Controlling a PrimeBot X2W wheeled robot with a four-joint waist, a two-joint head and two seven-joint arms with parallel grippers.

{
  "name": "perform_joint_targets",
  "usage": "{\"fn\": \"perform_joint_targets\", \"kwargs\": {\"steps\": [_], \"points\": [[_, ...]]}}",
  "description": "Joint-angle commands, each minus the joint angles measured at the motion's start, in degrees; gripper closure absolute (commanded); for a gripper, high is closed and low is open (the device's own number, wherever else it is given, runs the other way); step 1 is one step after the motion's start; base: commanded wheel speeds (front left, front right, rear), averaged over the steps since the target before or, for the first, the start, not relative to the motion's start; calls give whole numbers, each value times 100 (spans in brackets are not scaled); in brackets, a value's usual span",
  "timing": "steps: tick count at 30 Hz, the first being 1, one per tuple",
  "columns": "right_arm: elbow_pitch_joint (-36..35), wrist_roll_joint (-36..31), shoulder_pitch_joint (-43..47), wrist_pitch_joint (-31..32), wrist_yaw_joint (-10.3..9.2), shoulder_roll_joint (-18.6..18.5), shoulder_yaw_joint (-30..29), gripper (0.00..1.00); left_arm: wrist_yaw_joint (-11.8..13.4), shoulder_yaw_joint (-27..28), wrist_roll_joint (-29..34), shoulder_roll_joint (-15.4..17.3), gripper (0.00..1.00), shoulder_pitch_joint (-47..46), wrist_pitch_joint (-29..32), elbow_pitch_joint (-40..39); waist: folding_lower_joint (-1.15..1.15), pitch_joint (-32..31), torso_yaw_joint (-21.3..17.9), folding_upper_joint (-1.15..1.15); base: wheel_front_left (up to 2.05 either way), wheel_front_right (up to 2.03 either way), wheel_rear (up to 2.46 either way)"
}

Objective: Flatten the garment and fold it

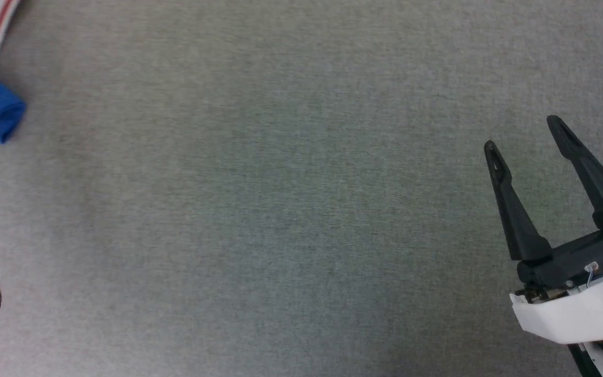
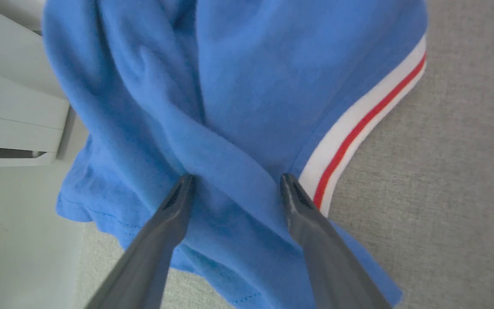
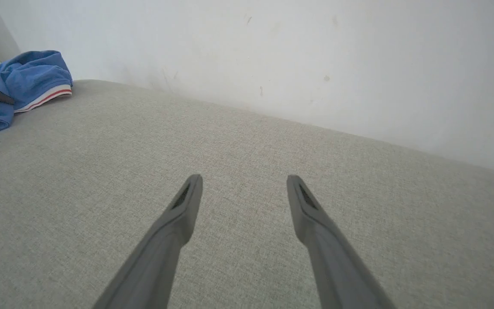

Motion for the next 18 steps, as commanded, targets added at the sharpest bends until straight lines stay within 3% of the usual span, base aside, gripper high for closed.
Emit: {"fn": "perform_joint_targets", "kwargs": {"steps": [1,8,9,10,13,18], "points": [[-71,-53,-42,-50,-5,-8,-4,0,47,49,-67,72,0,-87,102,184,-1,372,-361,0,0,0,0],[-193,-116,47,-11,-5,-16,-91,0,105,63,-255,4,0,-198,487,711,-1,423,-310,0,0,0,0],[-197,-121,62,-5,-5,-22,-110,0,91,51,-310,-34,80,-197,598,777,-1,415,-289,0,0,0,0],[-199,-122,74,2,-5,-28,-133,0,73,35,-363,-69,100,-198,695,822,-1,407,-264,0,0,0,0],[-199,-130,86,38,-5,-47,-179,0,37,14,-488,-129,100,-205,812,894,-1,362,-195,0,0,0,0],[-111,-108,71,77,-5,-76,-163,0,18,-7,-478,-94,100,-205,414,948,-1,163,-121,0,0,0,0]]}}
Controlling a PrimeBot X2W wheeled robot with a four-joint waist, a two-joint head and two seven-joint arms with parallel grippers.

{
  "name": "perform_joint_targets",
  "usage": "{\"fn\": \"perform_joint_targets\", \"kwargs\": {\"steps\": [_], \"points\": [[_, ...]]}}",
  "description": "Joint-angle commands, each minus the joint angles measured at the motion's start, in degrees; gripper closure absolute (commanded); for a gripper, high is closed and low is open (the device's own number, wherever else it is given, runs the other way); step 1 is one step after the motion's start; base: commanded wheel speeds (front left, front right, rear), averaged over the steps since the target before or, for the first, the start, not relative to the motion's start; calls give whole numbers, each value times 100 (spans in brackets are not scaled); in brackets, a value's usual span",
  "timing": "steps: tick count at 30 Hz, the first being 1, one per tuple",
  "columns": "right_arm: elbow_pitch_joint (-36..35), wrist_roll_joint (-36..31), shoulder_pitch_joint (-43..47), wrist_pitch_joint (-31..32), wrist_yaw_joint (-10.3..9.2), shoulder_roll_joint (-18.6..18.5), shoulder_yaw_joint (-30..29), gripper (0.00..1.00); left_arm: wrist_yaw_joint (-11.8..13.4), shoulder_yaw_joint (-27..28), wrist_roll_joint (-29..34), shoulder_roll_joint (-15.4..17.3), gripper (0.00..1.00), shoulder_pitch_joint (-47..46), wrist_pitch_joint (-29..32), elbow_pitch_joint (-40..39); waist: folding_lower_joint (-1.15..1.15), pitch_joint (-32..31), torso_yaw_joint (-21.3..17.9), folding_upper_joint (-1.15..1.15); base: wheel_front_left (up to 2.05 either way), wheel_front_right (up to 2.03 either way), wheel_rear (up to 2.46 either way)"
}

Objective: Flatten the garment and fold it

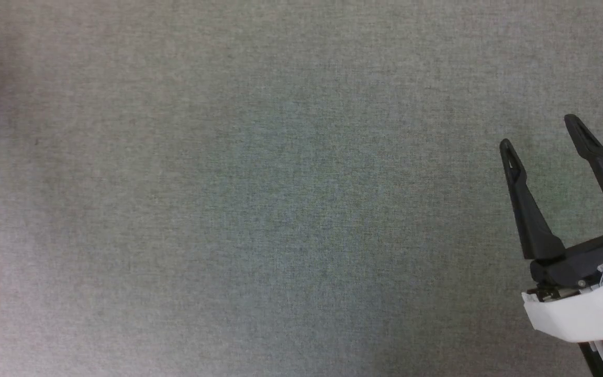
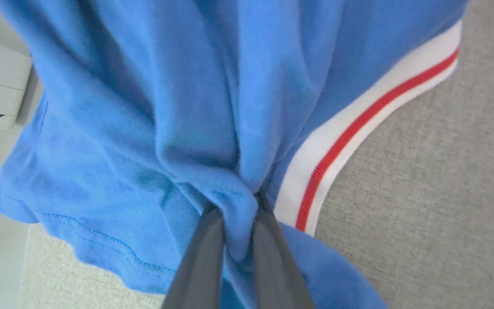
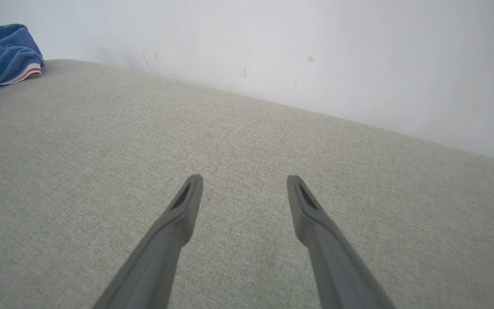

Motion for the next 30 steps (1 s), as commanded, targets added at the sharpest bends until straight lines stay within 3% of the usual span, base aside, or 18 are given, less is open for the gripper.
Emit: {"fn": "perform_joint_targets", "kwargs": {"steps": [1,14,23,30], "points": [[16,-4,6,4,-5,-15,9,0,-31,-84,3,-162,100,249,4,169,0,-117,48,0,0,0,0],[799,316,-27,-97,-5,57,142,0,-88,-349,344,28,100,-53,-2786,250,0,-1605,207,0,0,0,0],[1357,533,104,-168,-5,235,214,0,-97,-1674,534,162,100,-338,-4437,-587,0,-2749,425,0,0,0,0],[1617,580,220,-262,-5,360,149,0,-98,-2438,35,16,100,-655,-4873,-1586,0,-3274,434,0,0,0,0]]}}
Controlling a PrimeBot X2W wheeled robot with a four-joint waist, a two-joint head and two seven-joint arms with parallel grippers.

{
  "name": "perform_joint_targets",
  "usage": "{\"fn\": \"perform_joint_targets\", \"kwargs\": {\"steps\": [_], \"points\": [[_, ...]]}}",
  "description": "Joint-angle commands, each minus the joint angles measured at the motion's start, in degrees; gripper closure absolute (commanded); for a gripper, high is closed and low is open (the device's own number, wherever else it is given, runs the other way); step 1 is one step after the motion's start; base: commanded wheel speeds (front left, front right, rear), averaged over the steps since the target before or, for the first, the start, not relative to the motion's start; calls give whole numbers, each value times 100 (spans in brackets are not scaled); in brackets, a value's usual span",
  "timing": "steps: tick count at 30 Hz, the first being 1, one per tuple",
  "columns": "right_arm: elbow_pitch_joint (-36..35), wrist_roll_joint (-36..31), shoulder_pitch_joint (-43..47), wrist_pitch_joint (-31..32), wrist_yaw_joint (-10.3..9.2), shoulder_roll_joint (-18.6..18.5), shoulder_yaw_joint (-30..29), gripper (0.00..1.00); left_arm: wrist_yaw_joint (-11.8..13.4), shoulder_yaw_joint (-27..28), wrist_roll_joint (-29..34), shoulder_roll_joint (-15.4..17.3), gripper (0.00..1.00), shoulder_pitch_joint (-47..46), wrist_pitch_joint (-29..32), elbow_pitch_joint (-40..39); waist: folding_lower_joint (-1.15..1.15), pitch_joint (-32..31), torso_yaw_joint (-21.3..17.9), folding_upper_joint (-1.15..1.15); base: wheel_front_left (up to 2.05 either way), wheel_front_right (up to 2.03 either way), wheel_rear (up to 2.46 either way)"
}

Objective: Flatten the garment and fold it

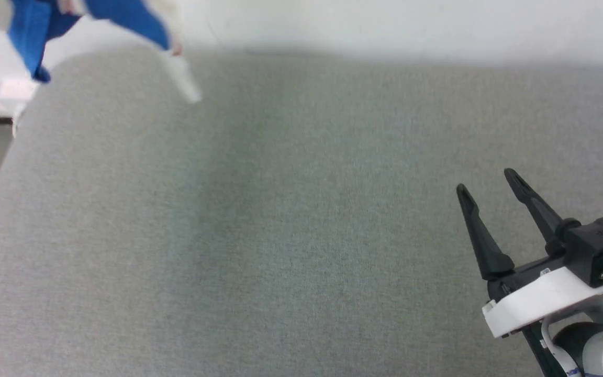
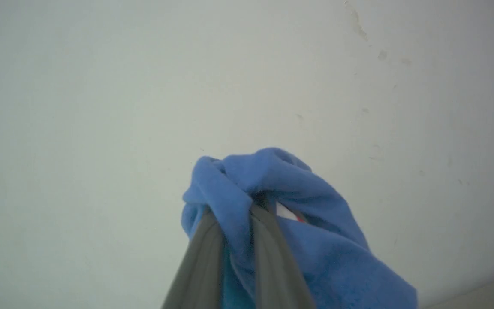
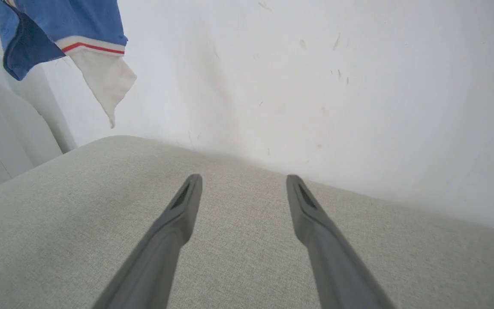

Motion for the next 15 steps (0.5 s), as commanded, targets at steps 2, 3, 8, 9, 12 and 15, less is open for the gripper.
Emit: {"fn": "perform_joint_targets", "kwargs": {"steps": [2,3,8,9,12,15], "points": [[65,18,49,-78,-5,32,-90,0,-37,-116,-206,-156,100,-112,10,-273,2,-564,63,0,0,0,0],[92,17,48,-95,-5,37,-129,0,-37,-150,-314,-216,100,-109,48,-372,2,-608,34,0,0,0,0],[164,0,8,-143,-5,6,-301,0,-36,-342,-743,-604,100,88,372,-841,2,-766,-159,0,0,0,0],[173,-1,3,-147,-5,-12,-333,0,-14,-378,-805,-690,100,159,448,-938,2,-787,-210,0,0,0,0],[192,-10,-20,-159,-5,-62,-423,0,138,-493,-972,-921,100,443,715,-1247,2,-810,-396,0,0,0,0],[174,-24,-49,-163,-5,-92,-486,0,326,-655,-1068,-1072,100,802,1004,-1577,2,-757,-608,0,0,0,0]]}}
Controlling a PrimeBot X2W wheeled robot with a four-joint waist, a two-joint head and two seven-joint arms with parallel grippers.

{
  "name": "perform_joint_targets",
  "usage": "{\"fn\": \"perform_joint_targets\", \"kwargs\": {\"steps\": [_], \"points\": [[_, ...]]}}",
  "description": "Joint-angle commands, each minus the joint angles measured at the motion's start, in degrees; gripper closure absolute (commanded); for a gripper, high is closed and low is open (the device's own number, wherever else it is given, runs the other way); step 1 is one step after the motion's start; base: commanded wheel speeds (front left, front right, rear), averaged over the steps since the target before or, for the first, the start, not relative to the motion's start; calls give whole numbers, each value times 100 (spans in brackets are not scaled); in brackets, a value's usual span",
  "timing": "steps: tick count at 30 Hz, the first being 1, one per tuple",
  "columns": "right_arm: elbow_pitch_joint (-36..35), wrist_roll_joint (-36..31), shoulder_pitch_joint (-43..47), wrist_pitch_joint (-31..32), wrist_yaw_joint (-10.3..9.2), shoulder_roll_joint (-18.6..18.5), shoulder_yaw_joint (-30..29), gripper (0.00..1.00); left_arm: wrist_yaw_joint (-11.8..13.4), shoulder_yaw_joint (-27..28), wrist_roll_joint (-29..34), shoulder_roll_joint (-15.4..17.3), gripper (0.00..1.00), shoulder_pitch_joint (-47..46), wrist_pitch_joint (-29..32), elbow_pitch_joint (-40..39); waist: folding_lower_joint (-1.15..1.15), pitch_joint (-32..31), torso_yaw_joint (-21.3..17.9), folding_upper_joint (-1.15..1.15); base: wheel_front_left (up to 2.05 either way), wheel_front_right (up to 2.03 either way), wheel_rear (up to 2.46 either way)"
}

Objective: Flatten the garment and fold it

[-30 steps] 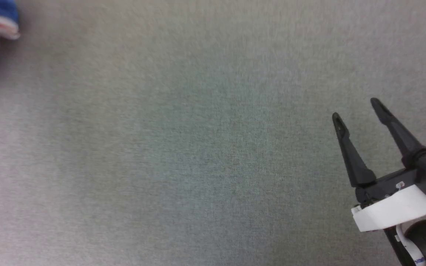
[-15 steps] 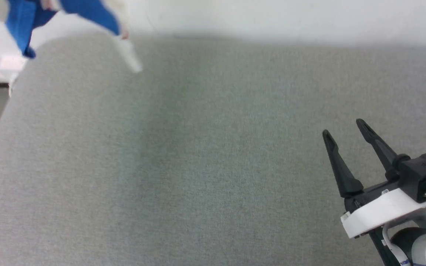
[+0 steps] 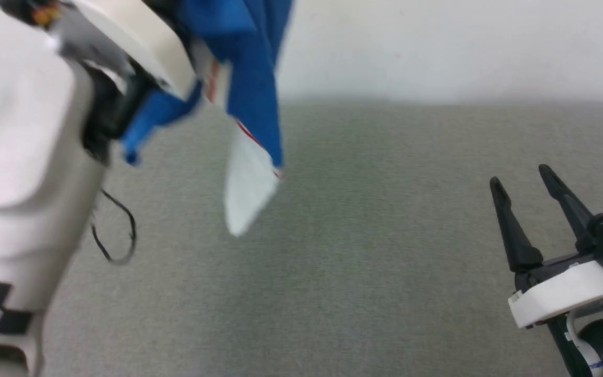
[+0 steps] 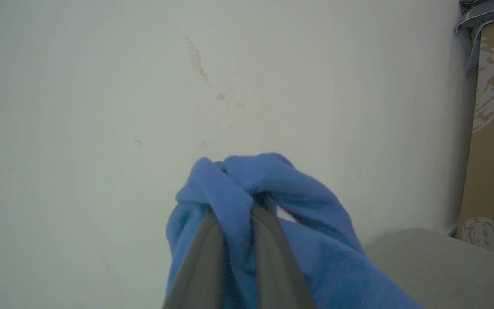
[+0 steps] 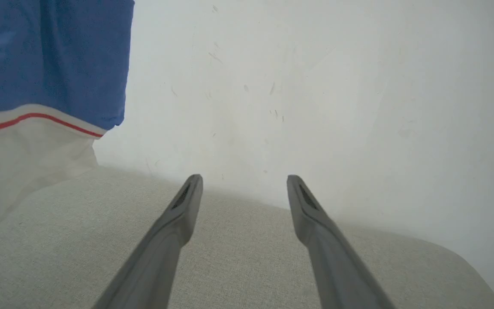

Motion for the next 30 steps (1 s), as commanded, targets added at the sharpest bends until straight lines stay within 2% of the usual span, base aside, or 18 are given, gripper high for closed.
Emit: {"fn": "perform_joint_targets", "kwargs": {"steps": [1,7,14,21,22,23,26,30], "points": [[-14,-24,-51,-36,-5,-18,-40,0,107,-76,-52,-60,100,217,97,-116,1,40,-314,0,0,0,0],[-11,-68,-59,-45,-5,5,-70,0,494,-432,-191,-223,100,1130,542,-314,1,301,-761,0,0,0,0],[47,-129,-120,-64,-5,50,19,0,853,-820,-86,-588,100,1868,427,-205,1,685,-1207,0,0,0,0],[164,-185,-167,-27,-5,100,102,0,917,-1147,85,-730,100,2209,302,360,1,928,-1415,0,0,0,0],[188,-190,-161,-7,-5,103,116,0,889,-1208,84,-735,65,2256,350,444,1,935,-1416,0,0,0,0],[212,-194,-154,13,-5,103,128,0,847,-1272,77,-740,0,2291,420,517,1,939,-1408,0,0,0,0],[282,-213,-127,61,-5,72,168,0,697,-1418,95,-740,0,2332,467,629,1,885,-1329,0,0,0,0],[361,-228,-117,115,-5,48,176,0,621,-1427,119,-649,0,2356,326,716,1,664,-1151,0,0,0,0]]}}
